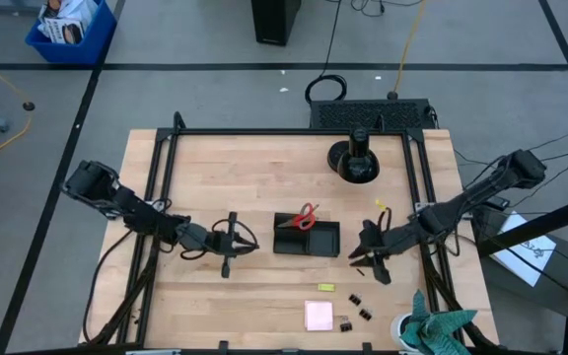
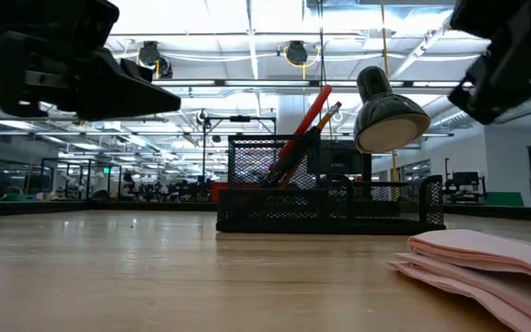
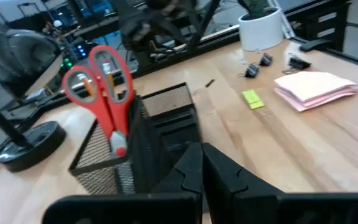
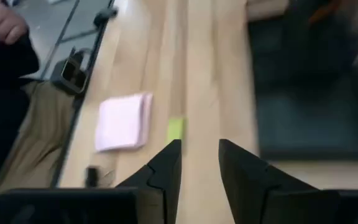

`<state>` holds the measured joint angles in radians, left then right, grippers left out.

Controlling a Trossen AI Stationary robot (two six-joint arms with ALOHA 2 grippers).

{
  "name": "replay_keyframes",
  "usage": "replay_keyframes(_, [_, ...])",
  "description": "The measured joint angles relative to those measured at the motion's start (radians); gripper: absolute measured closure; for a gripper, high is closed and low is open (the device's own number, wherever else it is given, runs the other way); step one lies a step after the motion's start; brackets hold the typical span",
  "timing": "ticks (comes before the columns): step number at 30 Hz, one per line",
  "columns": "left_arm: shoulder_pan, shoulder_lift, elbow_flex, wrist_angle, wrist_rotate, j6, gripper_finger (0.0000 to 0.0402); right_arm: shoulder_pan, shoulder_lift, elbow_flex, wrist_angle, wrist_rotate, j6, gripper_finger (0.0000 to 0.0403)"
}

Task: Pick and place office supplies into organizer
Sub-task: Put the black binder clip into the black desk organizer

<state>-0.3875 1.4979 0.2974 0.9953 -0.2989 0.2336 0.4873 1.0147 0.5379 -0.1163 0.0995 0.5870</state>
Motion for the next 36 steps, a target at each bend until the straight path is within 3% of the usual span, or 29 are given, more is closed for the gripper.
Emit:
replay_keyframes(12, [0.057, 0.0, 0.0, -0.017, 0.0, -0.015, 0.0372, 0.124, 0.179, 0.006, 0.004, -0.1, 0.411, 0.0249])
replay_keyframes(21, [0.063, 0.0, 0.0, -0.026, 0.0, 0.013, 0.039, 0.201, 0.298, 0.007, 0.215, -0.105, 0.468, 0.0227])
replay_keyframes(36, [0.094, 0.0, 0.0, -0.027, 0.005, -0.009, 0.0379, 0.248, 0.4, 0.007, 0.221, -0.095, 0.553, 0.0229])
